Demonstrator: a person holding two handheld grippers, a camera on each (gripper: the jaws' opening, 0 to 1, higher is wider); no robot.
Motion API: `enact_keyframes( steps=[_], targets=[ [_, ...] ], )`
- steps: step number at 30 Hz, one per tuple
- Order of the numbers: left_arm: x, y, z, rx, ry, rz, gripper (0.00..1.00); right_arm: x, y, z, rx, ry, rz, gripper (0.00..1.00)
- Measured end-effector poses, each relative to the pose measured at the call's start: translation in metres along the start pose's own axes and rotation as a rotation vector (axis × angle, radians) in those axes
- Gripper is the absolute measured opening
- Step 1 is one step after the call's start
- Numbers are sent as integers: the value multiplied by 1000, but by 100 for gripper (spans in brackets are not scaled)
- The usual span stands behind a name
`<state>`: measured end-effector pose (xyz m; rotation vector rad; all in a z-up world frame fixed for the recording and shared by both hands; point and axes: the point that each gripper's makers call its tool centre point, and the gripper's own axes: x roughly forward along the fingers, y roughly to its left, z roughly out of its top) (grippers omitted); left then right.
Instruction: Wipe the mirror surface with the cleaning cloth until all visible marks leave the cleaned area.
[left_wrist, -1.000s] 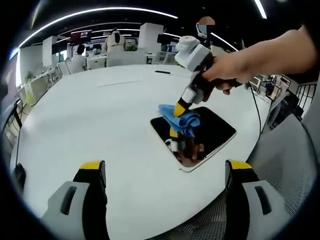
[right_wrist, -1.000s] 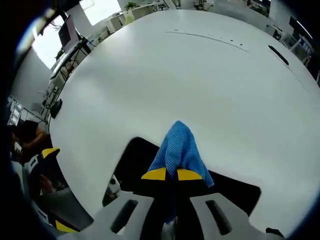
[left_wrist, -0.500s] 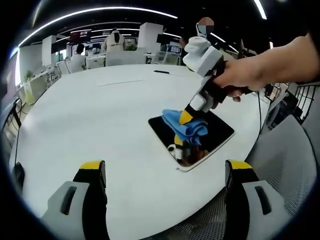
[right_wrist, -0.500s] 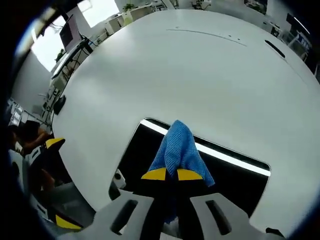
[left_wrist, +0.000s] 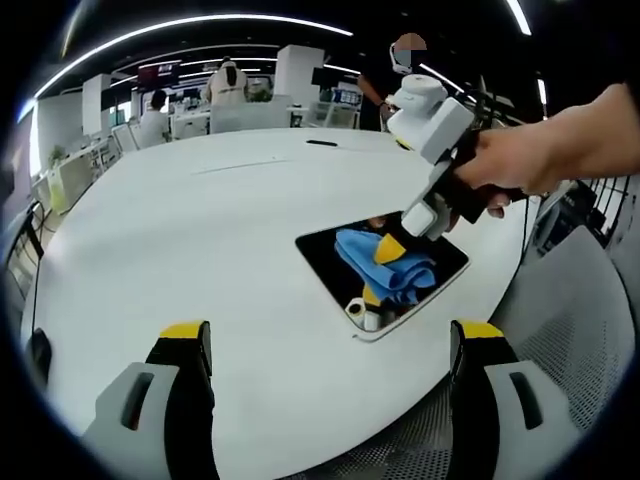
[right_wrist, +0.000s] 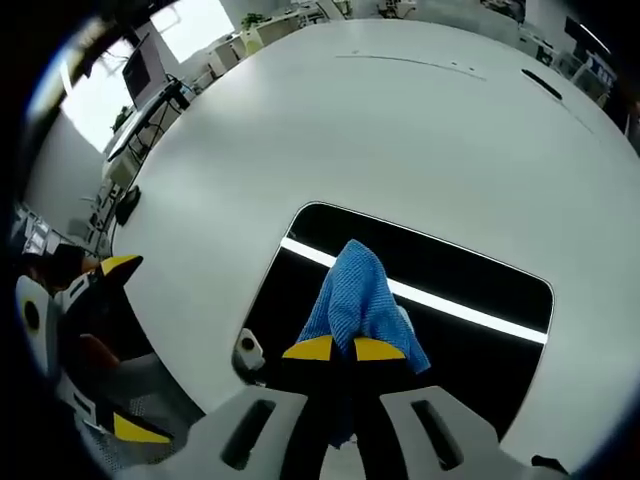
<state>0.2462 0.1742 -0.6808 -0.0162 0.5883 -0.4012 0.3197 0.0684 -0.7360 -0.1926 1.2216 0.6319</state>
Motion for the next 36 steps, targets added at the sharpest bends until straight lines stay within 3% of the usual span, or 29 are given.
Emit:
enact_keyframes(
  steps=[36],
  targets=[
    [-1, -2, 5, -1, -36, -8, 99, -9, 21, -42, 11, -2, 32, 0]
  ],
)
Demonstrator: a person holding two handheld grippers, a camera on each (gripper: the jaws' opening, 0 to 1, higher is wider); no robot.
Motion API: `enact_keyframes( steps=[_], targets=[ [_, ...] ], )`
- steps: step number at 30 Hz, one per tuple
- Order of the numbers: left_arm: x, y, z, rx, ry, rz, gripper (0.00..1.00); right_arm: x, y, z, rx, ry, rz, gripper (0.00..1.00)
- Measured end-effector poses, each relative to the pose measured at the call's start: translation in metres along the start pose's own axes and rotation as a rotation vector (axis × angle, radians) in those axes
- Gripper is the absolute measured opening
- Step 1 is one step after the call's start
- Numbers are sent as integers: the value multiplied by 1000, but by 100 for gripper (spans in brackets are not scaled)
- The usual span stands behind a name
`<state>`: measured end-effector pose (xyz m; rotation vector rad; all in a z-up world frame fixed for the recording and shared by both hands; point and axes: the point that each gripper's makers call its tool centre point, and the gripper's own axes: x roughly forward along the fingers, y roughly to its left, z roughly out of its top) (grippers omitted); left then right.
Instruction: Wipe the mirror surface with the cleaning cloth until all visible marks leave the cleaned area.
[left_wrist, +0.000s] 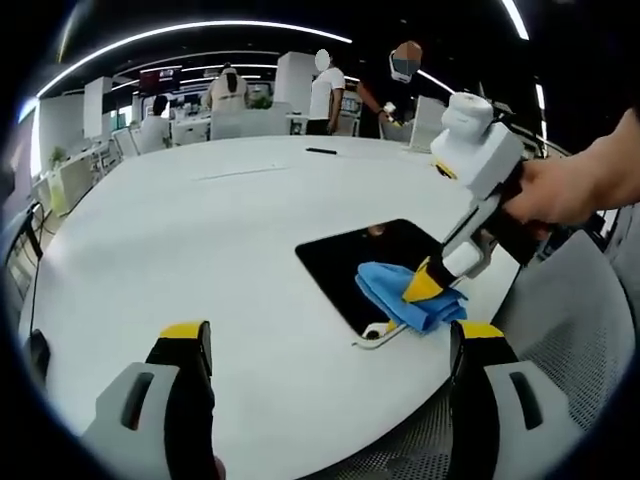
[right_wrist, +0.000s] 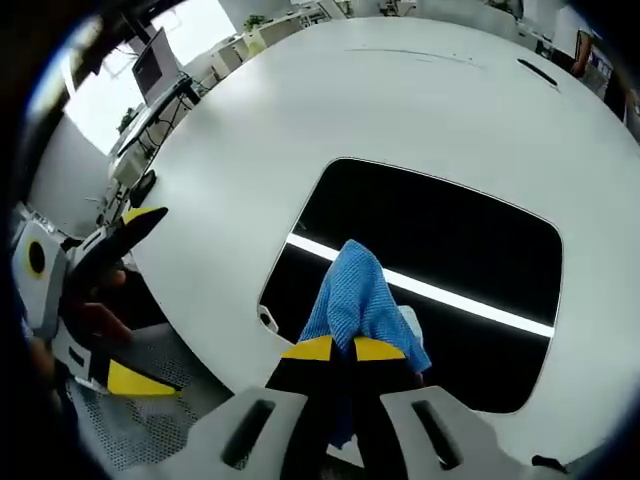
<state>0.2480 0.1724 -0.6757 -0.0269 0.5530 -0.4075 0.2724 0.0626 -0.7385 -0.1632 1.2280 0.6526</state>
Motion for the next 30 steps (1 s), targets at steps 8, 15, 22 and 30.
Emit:
enact_keyframes(
  steps=[8, 15, 22, 30],
  targets=[
    [0, 0, -1, 5, 4, 0, 99, -2, 5, -7, 2, -6, 14, 0],
    [0, -1, -2, 7, 13, -4, 99, -2, 5, -7, -4, -1, 21, 0],
    [0, -2, -4, 14, 21, -13, 99, -4, 0, -10, -7, -2, 25, 0],
    [0, -3, -3, 10, 18, -16, 99, -11, -17, -15, 10, 0, 6, 0]
  ],
)
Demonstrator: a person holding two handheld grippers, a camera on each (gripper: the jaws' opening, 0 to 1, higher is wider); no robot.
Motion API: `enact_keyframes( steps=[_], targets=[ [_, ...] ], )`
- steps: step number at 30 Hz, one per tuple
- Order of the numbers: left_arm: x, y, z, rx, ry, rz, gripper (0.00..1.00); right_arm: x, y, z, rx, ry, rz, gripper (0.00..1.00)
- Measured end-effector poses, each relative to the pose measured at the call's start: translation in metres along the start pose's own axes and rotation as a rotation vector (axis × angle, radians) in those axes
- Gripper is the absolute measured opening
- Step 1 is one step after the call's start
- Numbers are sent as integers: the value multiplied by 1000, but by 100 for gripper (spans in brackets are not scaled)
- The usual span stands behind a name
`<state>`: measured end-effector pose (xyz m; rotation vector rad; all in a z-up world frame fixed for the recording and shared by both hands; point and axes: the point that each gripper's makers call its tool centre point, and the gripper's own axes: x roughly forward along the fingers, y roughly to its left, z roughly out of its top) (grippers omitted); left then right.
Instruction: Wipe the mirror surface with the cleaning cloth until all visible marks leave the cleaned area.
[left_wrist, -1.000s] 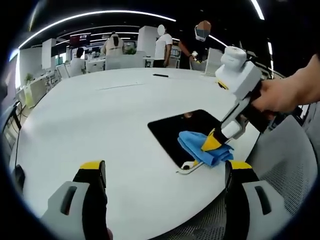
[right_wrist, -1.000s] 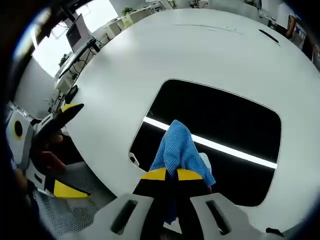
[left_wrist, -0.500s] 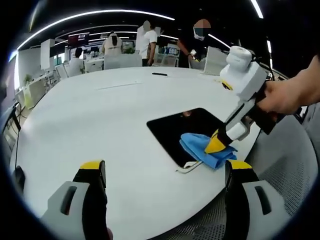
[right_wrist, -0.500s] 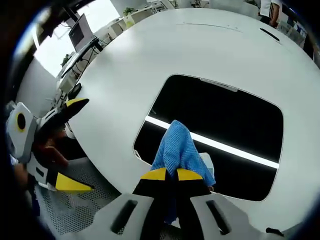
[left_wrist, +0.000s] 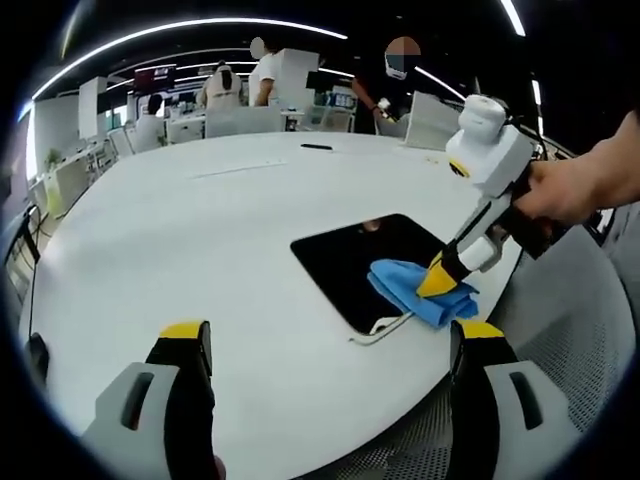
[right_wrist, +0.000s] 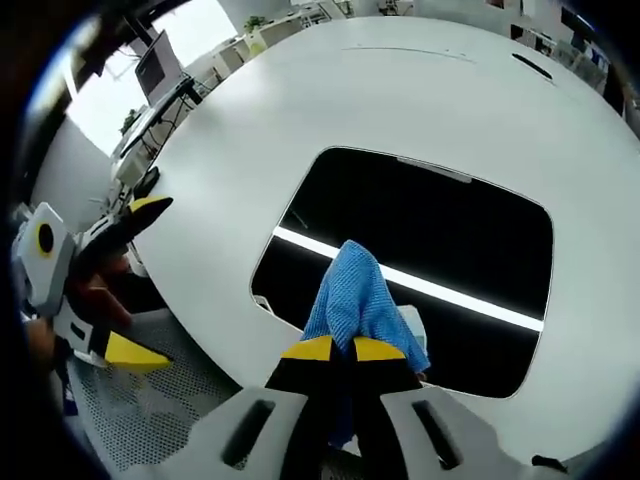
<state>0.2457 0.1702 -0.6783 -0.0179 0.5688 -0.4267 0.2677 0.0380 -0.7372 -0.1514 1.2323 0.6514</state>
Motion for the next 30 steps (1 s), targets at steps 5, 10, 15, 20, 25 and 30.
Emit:
enact_keyframes(
  steps=[5, 10, 15, 20, 25, 30],
  targets=[
    [0, 2, 1, -3, -4, 4, 99, -1, -4, 0, 13, 1, -1, 0],
    [0, 2, 0, -4, -4, 7, 99, -2, -5, -1, 4, 3, -5, 0],
    [-1, 3, 1, -6, -7, 11, 98, -5, -13, -4, 3, 2, -8, 0],
    [-1, 3, 1, -5, -7, 10, 98, -7, -17, -5, 11, 1, -11, 0],
    [0, 3, 1, -1, -11, 14, 99, -9, -23, -7, 20, -1, -15, 0],
    [0, 3, 1, 0, -11, 12, 99, -8, -24, -7, 18, -4, -21, 0]
  ],
)
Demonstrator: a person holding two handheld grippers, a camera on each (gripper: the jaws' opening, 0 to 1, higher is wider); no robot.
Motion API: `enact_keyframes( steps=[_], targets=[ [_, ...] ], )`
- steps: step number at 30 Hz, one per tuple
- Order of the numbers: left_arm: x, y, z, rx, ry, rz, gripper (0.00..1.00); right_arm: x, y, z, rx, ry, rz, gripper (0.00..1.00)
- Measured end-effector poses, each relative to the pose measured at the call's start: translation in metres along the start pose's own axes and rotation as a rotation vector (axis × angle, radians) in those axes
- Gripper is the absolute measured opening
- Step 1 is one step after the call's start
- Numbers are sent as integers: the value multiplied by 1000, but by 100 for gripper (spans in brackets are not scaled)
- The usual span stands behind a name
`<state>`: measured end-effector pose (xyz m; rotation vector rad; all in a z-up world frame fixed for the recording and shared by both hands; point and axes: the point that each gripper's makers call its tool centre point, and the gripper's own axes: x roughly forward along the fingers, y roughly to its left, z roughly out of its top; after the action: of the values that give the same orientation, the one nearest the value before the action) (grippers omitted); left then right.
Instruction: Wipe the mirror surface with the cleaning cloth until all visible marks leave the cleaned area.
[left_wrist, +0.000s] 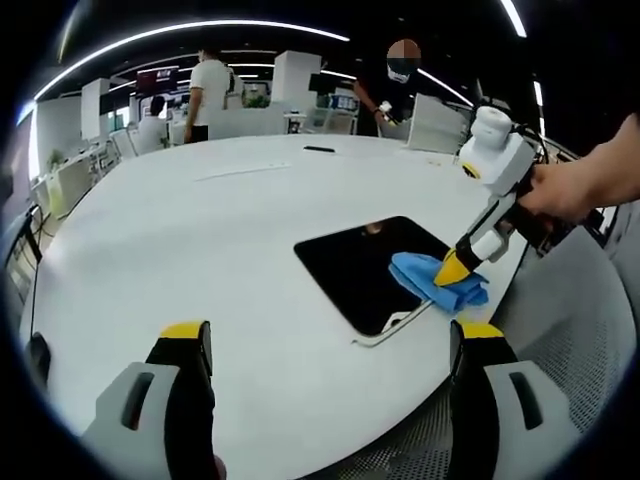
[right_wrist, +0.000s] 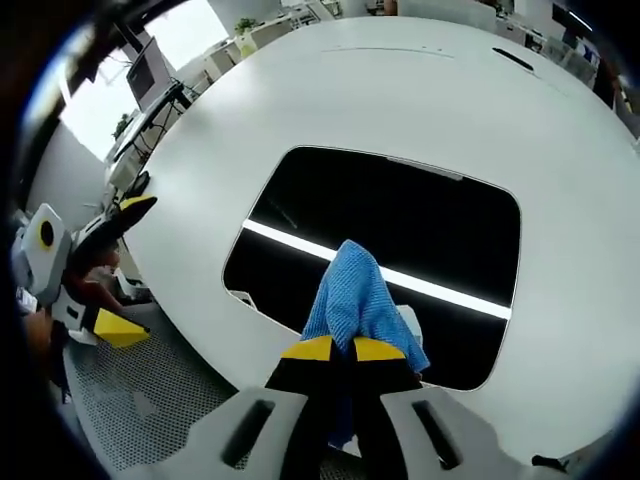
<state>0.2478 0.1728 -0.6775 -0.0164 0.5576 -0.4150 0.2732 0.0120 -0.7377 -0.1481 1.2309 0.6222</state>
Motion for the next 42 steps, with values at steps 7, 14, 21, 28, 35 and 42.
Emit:
enact_keyframes(
  steps=[7, 14, 21, 28, 35, 42],
  targets=[
    [0, 1, 0, -2, -1, 5, 99, 3, -2, 6, 0, 19, 0, 0],
    [0, 0, 0, -1, 4, 5, 99, 6, -9, 20, 1, 18, -4, 0],
    [1, -1, -1, -3, 9, -1, 99, 10, -17, 36, 0, 16, -10, 0],
    [1, -1, -1, -6, 10, -6, 99, 15, -22, 49, -28, 19, -23, 0],
    [1, -1, -1, -11, 9, -8, 99, 20, -29, 63, -39, 26, -30, 0],
    [1, -2, -1, -15, 9, -11, 98, 22, -32, 73, -62, 33, -37, 0]
  ],
)
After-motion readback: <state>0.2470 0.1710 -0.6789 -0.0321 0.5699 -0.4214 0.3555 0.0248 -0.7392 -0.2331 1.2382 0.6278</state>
